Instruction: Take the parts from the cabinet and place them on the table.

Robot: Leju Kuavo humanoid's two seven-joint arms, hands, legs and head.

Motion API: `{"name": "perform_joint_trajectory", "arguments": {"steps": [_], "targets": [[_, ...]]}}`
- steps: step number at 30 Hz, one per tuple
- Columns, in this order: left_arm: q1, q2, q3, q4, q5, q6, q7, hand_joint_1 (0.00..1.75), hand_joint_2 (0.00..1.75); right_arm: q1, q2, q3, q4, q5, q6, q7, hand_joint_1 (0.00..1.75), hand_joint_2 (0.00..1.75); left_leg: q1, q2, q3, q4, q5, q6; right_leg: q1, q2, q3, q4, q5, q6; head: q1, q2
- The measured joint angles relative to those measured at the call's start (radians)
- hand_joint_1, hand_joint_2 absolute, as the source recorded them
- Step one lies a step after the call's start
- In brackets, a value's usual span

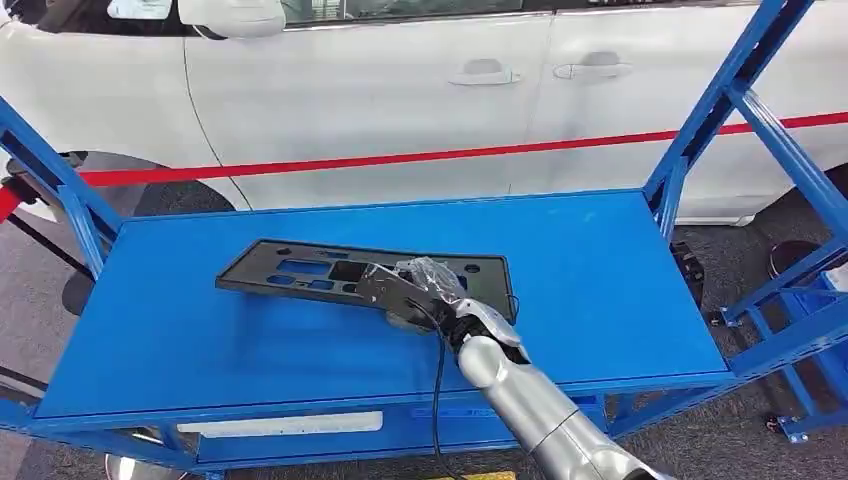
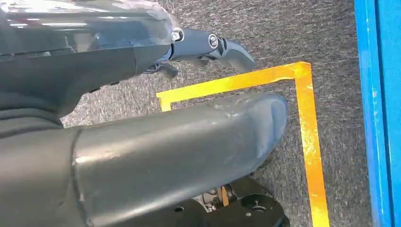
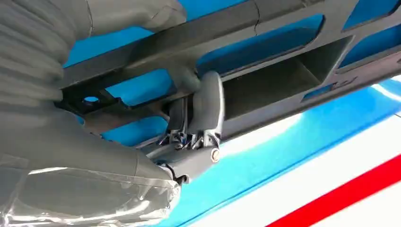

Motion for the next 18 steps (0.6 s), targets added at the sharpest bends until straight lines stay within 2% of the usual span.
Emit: {"name": "perform_joint_trajectory", "arguments": {"steps": [1,2,3,4,5,9,14,18], "targets": [[0.001,0.000,0.000,0.000,0.006,0.000,-0.003,0.00,0.00,0.003,-0.001,-0.002,-0.009,-0.005,-0.002,-0.005,0.54,1.75,0.000,0.000,0.000,0.000,0.000,0.000,0.000,0.000,0.000,0.000,0.000,0.000,0.000,0.000],[0.002,0.000,-0.002,0.000,0.012,0.000,-0.006,0.00,0.00,0.007,-0.003,-0.006,-0.021,-0.011,-0.003,-0.009,0.51,1.75,0.000,0.000,0.000,0.000,0.000,0.000,0.000,0.000,0.000,0.000,0.000,0.000,0.000,0.000],[0.003,0.000,-0.003,0.000,0.017,0.000,-0.009,0.00,0.00,0.013,-0.004,-0.008,-0.037,-0.020,-0.003,-0.011,0.70,1.75,0.000,0.000,0.000,0.000,0.000,0.000,0.000,0.000,0.000,0.000,0.000,0.000,0.000,0.000],[0.004,0.000,-0.004,0.000,0.022,0.000,-0.010,0.00,0.00,0.020,-0.006,-0.010,-0.052,-0.026,-0.003,-0.011,1.61,1.75,0.000,0.000,0.000,0.000,0.000,0.000,0.000,0.000,0.000,0.000,0.000,0.000,0.000,0.000],[0.006,0.000,-0.007,0.000,0.029,0.002,-0.010,0.00,0.00,0.028,-0.008,-0.011,-0.069,-0.034,-0.002,-0.013,1.75,1.75,0.000,0.000,0.000,0.000,0.000,0.000,0.000,0.000,0.000,-0.001,0.000,0.000,0.000,0.000],[0.013,0.000,-0.017,0.000,0.056,0.003,-0.024,0.00,0.00,0.052,-0.020,-0.023,-0.155,-0.107,0.003,-0.054,1.75,1.75,0.000,0.000,-0.001,0.000,-0.001,0.000,0.000,0.000,-0.001,-0.001,0.000,0.000,0.000,0.000],[0.021,0.000,-0.026,0.000,0.075,0.016,-0.035,0.00,0.00,0.056,-0.042,-0.084,-0.274,-0.235,-0.006,-0.110,1.75,1.75,0.000,0.000,-0.001,0.000,-0.001,0.000,0.000,0.000,-0.001,-0.001,0.000,0.000,0.000,0.000],[0.029,0.000,-0.030,0.000,0.077,0.021,-0.036,0.00,0.00,0.058,-0.059,-0.115,-0.319,-0.256,-0.016,-0.135,1.75,1.75,0.000,0.000,-0.001,0.000,-0.001,0.000,0.000,0.001,-0.001,-0.001,0.000,0.000,0.000,0.000]]}}
